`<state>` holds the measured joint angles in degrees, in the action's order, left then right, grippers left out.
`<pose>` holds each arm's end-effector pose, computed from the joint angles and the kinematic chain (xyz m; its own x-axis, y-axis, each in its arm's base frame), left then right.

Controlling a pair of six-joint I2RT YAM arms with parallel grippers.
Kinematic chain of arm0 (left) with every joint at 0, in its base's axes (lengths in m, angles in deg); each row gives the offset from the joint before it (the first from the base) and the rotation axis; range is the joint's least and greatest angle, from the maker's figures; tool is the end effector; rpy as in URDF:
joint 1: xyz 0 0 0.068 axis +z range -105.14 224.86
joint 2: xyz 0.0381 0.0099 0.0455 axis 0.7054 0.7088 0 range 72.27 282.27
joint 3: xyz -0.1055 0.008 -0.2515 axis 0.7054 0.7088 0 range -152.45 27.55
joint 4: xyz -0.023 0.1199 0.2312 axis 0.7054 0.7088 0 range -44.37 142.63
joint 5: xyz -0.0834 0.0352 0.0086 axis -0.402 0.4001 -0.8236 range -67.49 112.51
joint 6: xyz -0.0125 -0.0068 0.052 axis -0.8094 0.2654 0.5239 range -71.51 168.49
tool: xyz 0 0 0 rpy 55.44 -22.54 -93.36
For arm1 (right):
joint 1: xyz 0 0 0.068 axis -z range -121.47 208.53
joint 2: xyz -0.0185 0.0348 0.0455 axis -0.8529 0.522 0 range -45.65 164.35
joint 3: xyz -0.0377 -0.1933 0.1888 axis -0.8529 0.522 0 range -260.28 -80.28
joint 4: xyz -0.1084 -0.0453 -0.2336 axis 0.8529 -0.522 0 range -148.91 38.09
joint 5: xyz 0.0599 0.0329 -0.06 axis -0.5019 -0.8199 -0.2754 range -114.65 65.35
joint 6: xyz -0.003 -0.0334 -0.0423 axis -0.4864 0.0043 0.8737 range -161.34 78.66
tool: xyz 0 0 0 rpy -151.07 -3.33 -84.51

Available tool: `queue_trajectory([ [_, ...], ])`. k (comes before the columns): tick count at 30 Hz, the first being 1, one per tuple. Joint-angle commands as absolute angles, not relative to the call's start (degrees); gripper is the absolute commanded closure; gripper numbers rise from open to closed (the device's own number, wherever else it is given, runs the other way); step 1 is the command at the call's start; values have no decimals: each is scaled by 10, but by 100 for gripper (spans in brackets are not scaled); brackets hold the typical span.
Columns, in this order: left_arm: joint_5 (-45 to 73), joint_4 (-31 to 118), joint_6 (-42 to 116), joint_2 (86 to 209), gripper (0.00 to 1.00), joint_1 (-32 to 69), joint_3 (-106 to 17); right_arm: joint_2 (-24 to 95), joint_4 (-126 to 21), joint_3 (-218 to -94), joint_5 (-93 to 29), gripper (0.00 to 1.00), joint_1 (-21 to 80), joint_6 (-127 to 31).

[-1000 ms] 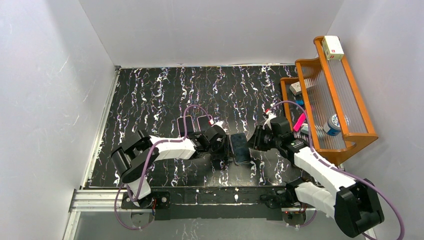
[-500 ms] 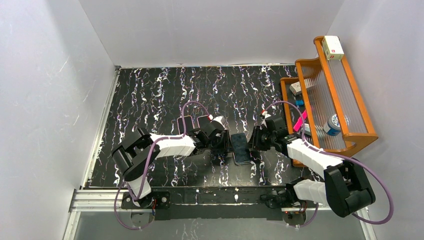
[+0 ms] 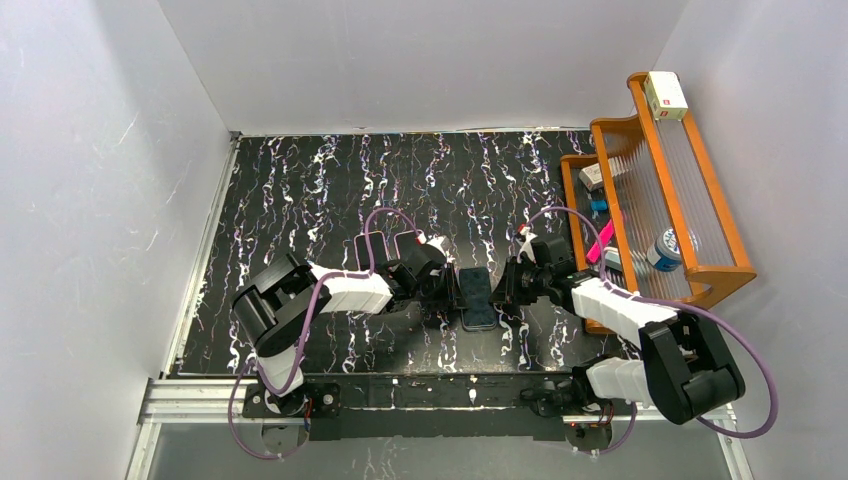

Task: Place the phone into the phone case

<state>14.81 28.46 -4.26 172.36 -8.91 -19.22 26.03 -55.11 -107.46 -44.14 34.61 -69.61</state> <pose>0.2024 -0.2843 0.1483 -0.8982 -0.1086 -0.4259 0.2452 0.6805 -0.6905 0.2020 0.1027 0.1556 -0.8737 0.1010 -0.4759 -0.1972 0.8208 0.5362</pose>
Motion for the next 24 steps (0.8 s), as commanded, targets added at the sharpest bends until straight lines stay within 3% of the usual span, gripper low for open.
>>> queue_trajectory([
  [1,143,288,-44,1733,80,-105,-179,242,-549,-1067,-495,79,338,-723],
  [6,150,291,-45,1735,80,-114,-177,236,-525,-1024,-500,86,336,-751],
  [14,158,299,-46,1726,78,-118,-178,231,-547,-1007,-457,86,326,-762],
  [20,168,303,-58,1711,77,-118,-166,177,-596,-1047,-429,71,326,-778],
  [24,168,300,-63,1706,77,-118,-162,147,-607,-1061,-405,55,325,-787],
])
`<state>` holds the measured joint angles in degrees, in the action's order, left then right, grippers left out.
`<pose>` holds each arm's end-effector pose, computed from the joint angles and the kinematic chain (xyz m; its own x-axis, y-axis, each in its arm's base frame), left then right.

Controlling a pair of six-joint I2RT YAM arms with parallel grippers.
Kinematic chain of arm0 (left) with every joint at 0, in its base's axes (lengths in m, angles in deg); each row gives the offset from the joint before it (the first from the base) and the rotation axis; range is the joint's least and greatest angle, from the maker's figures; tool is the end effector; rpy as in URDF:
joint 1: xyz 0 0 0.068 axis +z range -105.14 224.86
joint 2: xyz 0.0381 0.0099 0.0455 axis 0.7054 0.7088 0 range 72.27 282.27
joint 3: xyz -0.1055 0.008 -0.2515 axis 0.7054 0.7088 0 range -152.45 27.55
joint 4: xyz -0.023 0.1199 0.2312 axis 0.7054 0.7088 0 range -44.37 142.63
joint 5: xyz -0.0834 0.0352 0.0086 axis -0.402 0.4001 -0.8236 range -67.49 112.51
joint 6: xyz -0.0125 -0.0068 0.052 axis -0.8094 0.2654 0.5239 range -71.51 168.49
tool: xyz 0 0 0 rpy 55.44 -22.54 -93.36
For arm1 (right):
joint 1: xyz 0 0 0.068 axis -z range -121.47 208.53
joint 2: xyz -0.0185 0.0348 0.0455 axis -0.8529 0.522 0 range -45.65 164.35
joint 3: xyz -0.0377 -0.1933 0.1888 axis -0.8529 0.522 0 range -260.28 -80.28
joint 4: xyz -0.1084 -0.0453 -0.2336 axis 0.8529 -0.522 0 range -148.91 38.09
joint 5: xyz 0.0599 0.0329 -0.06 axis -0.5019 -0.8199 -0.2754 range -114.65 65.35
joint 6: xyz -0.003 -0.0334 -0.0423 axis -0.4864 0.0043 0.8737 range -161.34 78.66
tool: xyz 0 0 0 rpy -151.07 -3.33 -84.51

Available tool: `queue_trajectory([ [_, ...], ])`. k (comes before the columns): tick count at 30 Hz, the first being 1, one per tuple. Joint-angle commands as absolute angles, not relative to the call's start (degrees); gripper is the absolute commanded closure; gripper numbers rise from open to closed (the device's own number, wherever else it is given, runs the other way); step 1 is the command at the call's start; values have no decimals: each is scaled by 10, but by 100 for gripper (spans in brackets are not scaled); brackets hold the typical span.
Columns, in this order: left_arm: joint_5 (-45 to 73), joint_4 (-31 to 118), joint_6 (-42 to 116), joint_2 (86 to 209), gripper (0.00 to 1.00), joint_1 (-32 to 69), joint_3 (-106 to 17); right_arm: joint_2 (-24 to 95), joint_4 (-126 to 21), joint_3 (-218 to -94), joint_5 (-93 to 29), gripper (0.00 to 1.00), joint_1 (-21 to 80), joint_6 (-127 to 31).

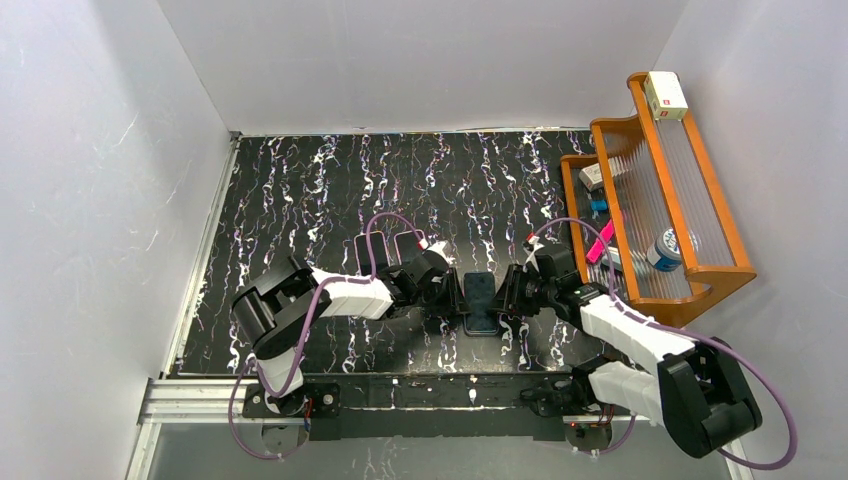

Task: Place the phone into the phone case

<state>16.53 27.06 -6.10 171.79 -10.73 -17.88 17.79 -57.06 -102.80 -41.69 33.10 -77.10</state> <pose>0.1919 -0.2867 0.1471 -0.8980 -0.1232 -0.4223 0.2357 0.6758 -0.6984 0.1774 0.0960 0.1566 -0.8750 0.2027 -0.4397 -0.1020 0.8105 0.5768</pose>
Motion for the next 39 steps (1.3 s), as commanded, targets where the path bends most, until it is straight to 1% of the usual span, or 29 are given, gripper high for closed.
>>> queue_trajectory([
  [1,168,300,-65,1705,77,-118,-161,142,-606,-1062,-398,51,326,-788],
  [4,169,299,-67,1702,77,-119,-158,140,-605,-1070,-379,44,327,-790],
  [11,172,300,-67,1697,78,-119,-157,155,-584,-1073,-372,35,330,-790],
  [17,168,297,-67,1703,80,-119,-156,175,-532,-1050,-401,29,334,-797],
  [23,168,296,-66,1706,87,-118,-155,190,-488,-1024,-409,28,334,-809],
  [29,159,286,-68,1715,90,-118,-153,210,-463,-1010,-434,25,333,-810],
  [34,156,280,-69,1718,93,-118,-149,225,-422,-1002,-482,23,335,-824],
  [39,160,280,-68,1716,92,-118,-142,214,-322,-973,-573,24,351,-877],
])
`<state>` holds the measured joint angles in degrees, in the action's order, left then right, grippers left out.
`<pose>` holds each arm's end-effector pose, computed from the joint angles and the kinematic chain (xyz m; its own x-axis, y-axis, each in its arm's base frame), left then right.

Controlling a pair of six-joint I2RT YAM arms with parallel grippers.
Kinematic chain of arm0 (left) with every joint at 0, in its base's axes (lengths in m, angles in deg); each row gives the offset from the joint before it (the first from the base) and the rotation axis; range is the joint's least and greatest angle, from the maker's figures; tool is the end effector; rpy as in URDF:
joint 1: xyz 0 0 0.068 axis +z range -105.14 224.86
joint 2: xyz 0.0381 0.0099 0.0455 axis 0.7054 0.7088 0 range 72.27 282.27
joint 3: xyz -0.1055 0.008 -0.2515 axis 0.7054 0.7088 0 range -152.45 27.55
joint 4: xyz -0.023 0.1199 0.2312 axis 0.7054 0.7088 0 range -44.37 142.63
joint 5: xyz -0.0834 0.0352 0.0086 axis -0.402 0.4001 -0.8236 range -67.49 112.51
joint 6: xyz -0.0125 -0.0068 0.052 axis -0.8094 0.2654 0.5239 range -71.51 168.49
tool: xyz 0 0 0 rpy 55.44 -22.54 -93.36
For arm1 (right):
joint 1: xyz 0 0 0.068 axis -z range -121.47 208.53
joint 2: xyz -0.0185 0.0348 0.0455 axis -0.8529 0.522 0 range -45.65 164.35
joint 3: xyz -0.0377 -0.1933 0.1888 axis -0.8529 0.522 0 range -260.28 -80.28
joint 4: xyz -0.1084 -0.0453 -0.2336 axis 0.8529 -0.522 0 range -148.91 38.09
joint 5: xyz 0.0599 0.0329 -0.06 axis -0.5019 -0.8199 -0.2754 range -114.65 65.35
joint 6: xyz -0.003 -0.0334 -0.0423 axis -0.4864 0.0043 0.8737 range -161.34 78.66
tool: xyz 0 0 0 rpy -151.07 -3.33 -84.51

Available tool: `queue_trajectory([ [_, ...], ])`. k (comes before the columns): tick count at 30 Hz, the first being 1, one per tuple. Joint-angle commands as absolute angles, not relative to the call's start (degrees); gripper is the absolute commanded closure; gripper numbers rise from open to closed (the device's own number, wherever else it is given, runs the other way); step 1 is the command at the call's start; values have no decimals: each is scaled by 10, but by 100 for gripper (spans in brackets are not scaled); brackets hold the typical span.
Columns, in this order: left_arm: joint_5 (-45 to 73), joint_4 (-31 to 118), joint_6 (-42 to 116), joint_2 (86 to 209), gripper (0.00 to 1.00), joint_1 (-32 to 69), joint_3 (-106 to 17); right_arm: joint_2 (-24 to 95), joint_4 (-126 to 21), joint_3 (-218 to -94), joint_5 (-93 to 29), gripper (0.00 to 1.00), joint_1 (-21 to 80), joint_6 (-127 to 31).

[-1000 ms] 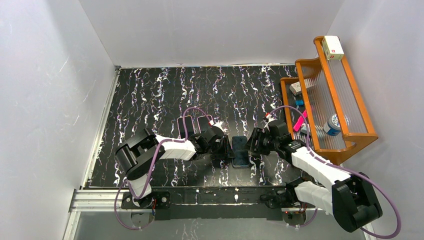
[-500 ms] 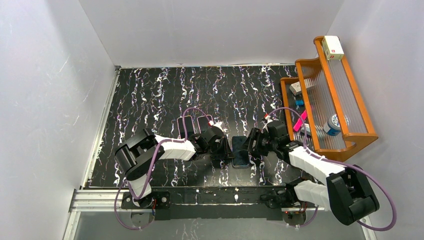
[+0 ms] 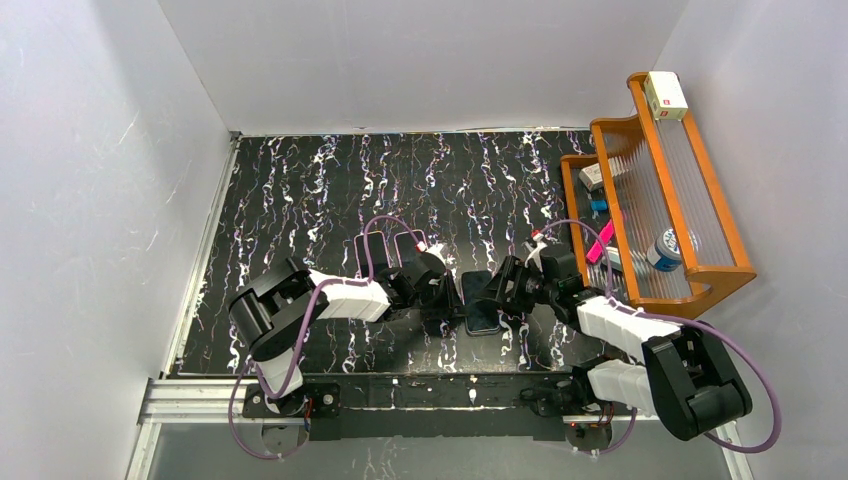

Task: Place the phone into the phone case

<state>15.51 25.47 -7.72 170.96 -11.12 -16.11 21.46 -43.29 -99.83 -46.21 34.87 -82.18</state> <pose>0.1862 -0.2836 0.1456 -0.9081 -0.1290 -0.3984 0.2229 0.6566 -0.7206 0.1873 0.0965 0.1490 -0.8508 0.2913 -0.4374 -0.1039 0.7226 0.6834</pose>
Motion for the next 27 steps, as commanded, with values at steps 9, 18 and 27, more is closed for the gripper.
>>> queue_trajectory([
  [9,167,292,-61,1710,89,-118,-143,205,-181,-935,-677,27,374,-958],
  [18,171,293,-61,1711,85,-118,-145,232,-171,-930,-693,28,375,-953],
  [27,174,297,-58,1707,83,-118,-146,268,-214,-950,-699,32,375,-912],
])
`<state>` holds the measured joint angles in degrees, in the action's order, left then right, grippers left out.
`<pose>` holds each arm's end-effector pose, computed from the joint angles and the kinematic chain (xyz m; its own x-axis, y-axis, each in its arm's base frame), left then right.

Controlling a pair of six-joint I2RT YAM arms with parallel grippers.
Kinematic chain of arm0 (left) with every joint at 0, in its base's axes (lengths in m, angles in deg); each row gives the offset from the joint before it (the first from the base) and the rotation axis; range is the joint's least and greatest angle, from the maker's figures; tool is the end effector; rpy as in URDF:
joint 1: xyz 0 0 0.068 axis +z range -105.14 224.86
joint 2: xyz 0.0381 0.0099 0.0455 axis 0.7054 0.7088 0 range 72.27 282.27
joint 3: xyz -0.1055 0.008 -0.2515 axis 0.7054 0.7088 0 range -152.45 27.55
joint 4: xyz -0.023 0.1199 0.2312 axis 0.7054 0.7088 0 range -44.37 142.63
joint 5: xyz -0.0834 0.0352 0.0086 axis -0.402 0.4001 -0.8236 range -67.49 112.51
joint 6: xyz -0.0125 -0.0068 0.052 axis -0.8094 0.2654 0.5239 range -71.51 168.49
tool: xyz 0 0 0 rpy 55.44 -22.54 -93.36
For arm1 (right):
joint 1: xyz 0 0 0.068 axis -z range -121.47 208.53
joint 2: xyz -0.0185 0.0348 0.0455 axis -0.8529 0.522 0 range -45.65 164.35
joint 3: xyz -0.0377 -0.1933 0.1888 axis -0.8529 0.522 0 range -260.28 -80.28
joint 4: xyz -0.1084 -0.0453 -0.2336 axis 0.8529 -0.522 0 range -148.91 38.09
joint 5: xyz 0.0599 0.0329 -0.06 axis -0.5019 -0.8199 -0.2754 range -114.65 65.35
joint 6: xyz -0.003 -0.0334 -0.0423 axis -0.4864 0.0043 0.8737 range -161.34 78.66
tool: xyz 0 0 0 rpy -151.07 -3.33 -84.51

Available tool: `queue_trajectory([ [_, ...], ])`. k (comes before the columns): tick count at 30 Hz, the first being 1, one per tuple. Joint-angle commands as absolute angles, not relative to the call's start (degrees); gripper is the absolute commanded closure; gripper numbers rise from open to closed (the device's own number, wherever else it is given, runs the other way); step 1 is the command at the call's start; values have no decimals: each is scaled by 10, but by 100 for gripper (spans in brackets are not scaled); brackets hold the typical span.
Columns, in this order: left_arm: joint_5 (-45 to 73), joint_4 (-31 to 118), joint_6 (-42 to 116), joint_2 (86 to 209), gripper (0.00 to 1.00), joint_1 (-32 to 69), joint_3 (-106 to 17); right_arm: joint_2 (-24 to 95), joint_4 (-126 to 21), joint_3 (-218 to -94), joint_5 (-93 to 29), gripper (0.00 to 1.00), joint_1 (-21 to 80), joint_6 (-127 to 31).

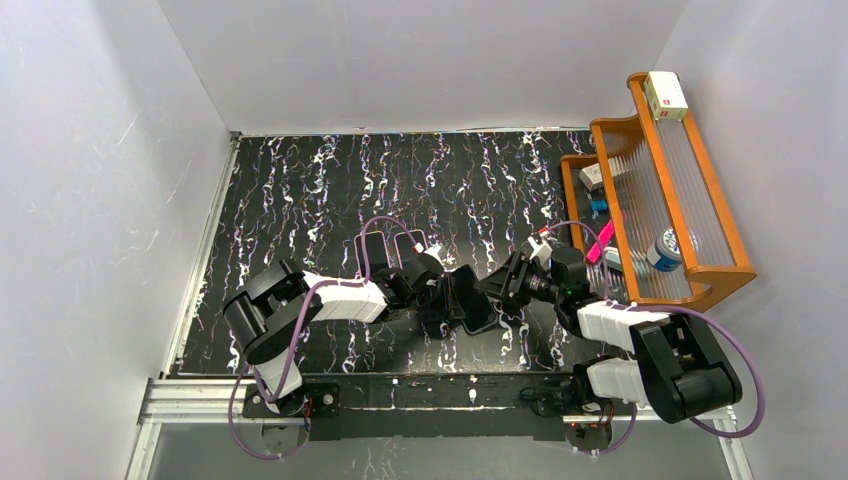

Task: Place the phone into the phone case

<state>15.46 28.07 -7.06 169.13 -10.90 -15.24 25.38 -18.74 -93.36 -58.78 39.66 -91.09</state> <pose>0.1830 -0.2767 0.1474 -0.9117 -0.1149 -0.3945 0.2196 0.6754 -0.7040 0.1913 0.0866 0.1439 -0.8285 0.3846 -0.4071 -0.1817 0.5030 0.8450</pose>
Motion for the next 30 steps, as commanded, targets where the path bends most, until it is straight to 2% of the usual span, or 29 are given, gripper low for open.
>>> queue_trajectory([
  [1,176,299,-56,1705,82,-119,-146,273,-215,-952,-703,33,375,-909],
  [6,180,302,-54,1704,82,-118,-146,287,-183,-949,-733,40,375,-922],
  [17,188,314,-47,1704,83,-118,-149,286,-163,-930,-763,40,374,-943],
  [30,193,322,-45,1704,83,-118,-155,316,-243,-958,-764,40,375,-894],
])
